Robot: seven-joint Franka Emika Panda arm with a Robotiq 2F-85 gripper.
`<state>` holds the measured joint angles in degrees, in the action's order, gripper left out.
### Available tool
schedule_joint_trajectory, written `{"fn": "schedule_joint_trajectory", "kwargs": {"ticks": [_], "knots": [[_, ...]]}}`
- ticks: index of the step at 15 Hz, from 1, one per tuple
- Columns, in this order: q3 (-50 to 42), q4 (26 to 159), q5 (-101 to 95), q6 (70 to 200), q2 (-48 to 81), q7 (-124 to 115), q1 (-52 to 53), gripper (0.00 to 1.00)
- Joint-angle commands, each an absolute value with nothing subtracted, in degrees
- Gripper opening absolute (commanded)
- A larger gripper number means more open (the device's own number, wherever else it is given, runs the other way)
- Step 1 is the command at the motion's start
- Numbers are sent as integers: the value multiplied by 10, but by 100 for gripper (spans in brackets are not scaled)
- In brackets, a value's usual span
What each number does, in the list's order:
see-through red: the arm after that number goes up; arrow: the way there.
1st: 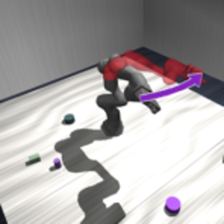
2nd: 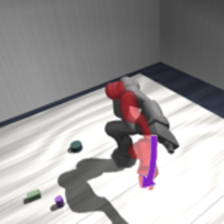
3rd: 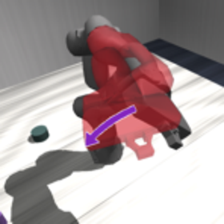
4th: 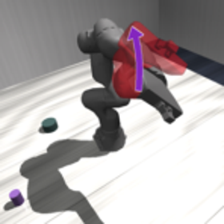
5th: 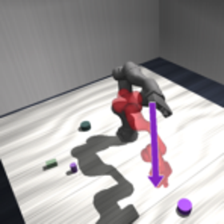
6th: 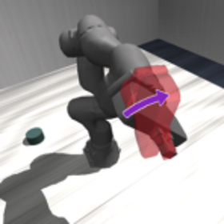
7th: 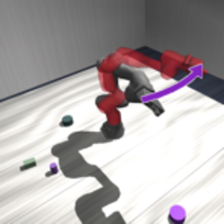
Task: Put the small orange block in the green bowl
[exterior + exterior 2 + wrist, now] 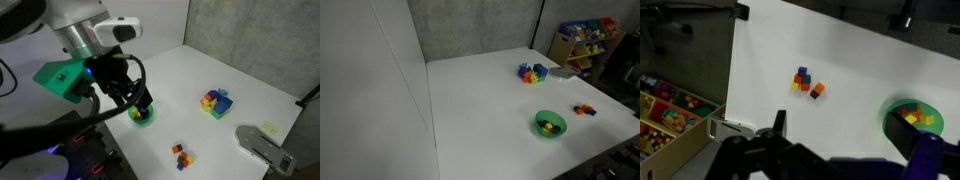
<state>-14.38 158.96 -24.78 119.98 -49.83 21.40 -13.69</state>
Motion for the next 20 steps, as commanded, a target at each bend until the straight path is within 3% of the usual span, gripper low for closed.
{"fn": "schedule_joint_trajectory", "kwargs": {"ticks": [1,9,20], "knots": [[-146,1588,-249,1197,-499,213,-134,100],[-125,1542,-199,1181,-432,197,-83,100],[-148,1388,-75,1191,-154,241,-40,100]]}}
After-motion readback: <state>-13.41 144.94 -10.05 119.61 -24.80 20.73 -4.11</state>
